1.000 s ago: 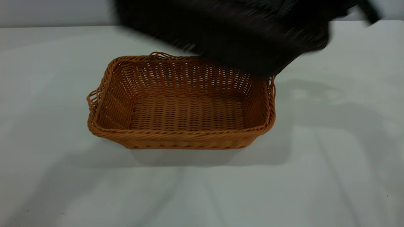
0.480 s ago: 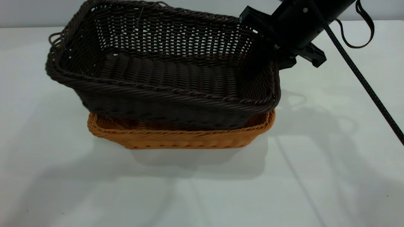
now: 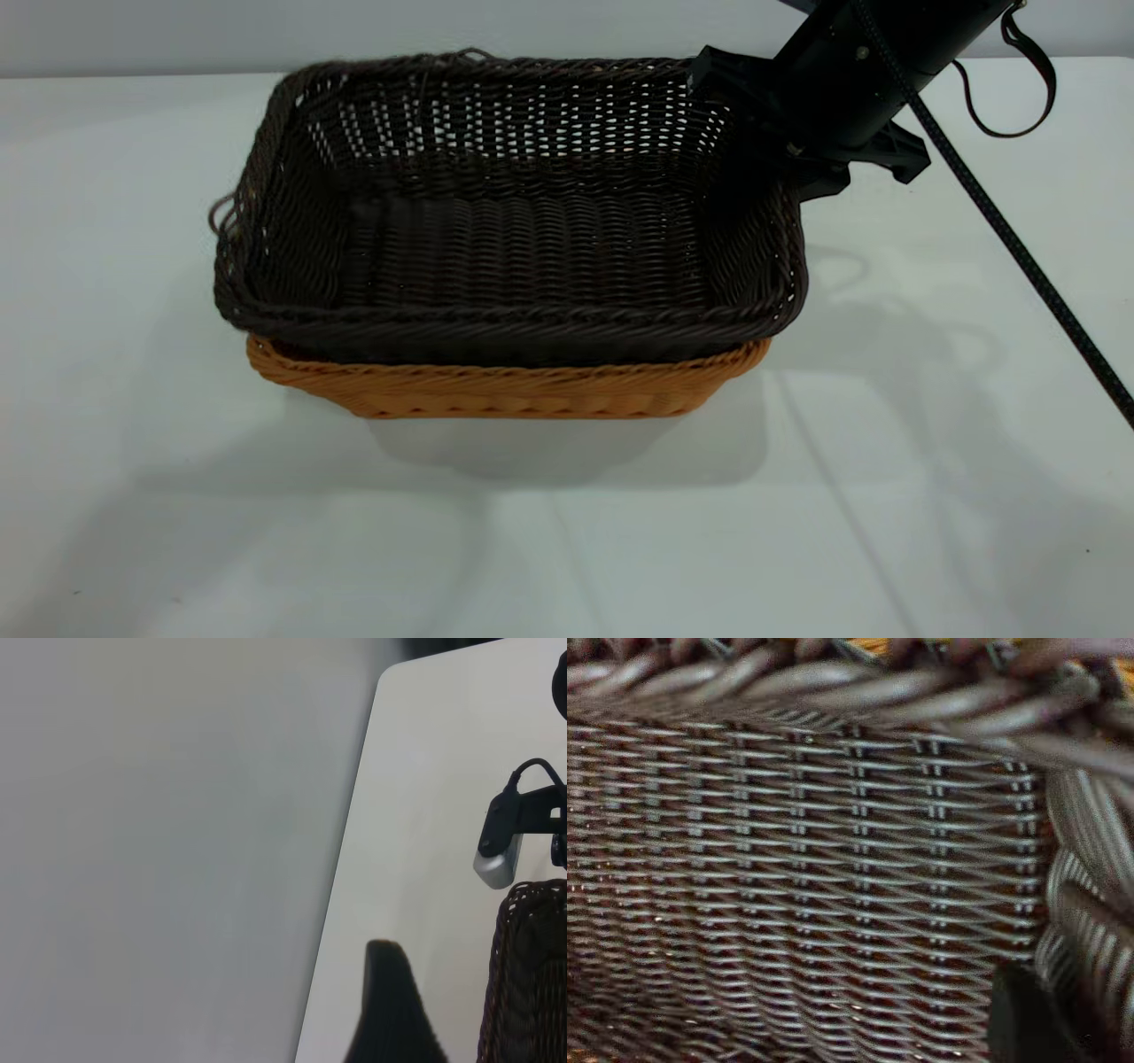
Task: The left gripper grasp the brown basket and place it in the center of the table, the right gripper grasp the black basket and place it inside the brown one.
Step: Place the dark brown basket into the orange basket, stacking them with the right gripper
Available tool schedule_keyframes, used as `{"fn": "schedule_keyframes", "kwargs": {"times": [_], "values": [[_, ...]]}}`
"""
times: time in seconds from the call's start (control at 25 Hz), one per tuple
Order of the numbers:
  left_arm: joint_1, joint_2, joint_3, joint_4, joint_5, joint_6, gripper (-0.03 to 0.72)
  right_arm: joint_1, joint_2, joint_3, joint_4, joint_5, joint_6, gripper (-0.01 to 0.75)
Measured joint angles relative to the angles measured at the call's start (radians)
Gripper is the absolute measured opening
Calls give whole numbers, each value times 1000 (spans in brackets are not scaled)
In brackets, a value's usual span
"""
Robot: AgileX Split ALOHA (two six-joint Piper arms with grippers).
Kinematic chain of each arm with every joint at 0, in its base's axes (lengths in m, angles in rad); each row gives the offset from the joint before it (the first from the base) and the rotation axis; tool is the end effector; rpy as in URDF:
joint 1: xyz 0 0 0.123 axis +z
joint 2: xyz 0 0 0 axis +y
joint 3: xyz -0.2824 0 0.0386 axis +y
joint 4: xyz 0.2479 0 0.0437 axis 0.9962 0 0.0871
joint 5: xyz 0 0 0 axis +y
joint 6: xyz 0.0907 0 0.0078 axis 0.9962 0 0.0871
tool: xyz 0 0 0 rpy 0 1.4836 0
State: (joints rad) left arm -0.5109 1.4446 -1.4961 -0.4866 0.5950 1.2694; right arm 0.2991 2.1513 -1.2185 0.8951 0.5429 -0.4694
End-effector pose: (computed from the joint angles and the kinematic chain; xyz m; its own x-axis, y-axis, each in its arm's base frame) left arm 0.2752 -0.1817 0.4301 0.2928 0.6717 -0.6805 0.7040 0.3301 0.6288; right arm 0.3709 0.1529 0.0870 -0.9782 0.0258 -0.2061 -0.0771 0.8762 0.4758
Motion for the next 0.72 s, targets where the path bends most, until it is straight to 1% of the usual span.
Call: {"fn": "schedule_keyframes", "kwargs": {"times": [0.04,0.16,0.28,0.36,0.44,0.56,0.72], "values": [[0,0,0,0,0,0,431,0,0,0,5,2,0,169],[0,0,0,0,0,0,430,0,0,0,13,15,0,294],[0,-3,0,0,1,0,430,0,-2,-1,7,51,-11,447],[0,-12,0,3,3,0,430,0,-12,-1,-19,77,-38,528],[0,-33,0,3,5,0,430,0,-39,-2,-58,107,-55,591],[0,-73,0,3,21,0,430,-2,-96,-33,-145,155,-56,616],[0,-163,0,29,64,-12,430,-13,-210,-96,-263,251,-4,585]]}}
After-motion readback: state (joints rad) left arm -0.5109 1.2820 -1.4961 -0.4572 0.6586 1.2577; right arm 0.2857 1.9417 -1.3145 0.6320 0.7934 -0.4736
